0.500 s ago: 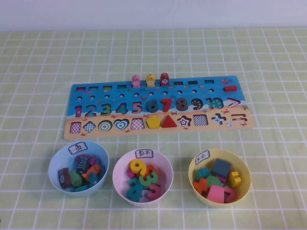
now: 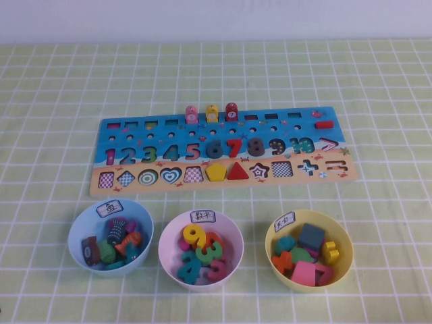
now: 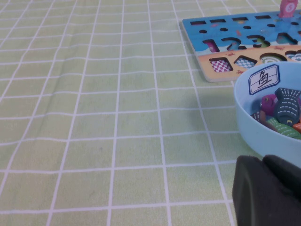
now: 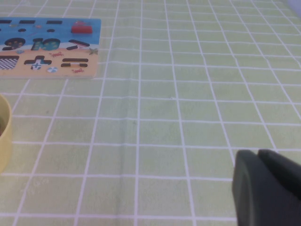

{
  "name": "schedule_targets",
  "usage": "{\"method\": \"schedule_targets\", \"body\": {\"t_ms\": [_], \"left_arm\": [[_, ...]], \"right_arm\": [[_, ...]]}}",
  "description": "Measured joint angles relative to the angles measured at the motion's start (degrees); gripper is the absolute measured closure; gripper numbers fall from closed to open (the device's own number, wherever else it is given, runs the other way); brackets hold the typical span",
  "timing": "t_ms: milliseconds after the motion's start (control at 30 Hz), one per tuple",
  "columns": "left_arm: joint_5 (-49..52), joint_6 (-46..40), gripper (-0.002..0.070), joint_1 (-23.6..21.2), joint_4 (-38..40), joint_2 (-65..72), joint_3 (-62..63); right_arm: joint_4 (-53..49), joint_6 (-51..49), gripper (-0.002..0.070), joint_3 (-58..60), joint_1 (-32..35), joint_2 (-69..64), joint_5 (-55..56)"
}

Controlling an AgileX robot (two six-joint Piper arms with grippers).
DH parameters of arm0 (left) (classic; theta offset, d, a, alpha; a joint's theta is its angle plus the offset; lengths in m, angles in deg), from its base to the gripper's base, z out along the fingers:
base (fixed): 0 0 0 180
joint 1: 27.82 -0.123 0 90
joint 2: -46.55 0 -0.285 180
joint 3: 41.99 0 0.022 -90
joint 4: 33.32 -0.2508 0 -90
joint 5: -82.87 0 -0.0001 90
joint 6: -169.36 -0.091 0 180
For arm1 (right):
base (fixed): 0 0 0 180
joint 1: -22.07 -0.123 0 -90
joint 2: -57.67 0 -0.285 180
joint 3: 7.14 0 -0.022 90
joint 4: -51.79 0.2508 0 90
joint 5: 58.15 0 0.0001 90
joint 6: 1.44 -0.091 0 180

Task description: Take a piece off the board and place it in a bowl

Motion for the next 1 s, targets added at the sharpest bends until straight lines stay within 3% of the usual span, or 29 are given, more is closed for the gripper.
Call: {"method": "schedule_targets", "body": {"t_ms": [767,867,1000], "left_arm": [[0.0,0.0,0.068,0.0,0.0,0.0,0.0],[0.0,0.0,0.068,0.0,0.0,0.0,0.0],[0.0,0.0,0.068,0.0,0.0,0.0,0.0]], "right_arm": [[1.1,0.0,0.0694,0.0,0.0,0.0,0.0],[5.7,0.0,0.0694,0.0,0.0,0.0,0.0],[22.3,0.0,0.0694,0.0,0.0,0.0,0.0]]}}
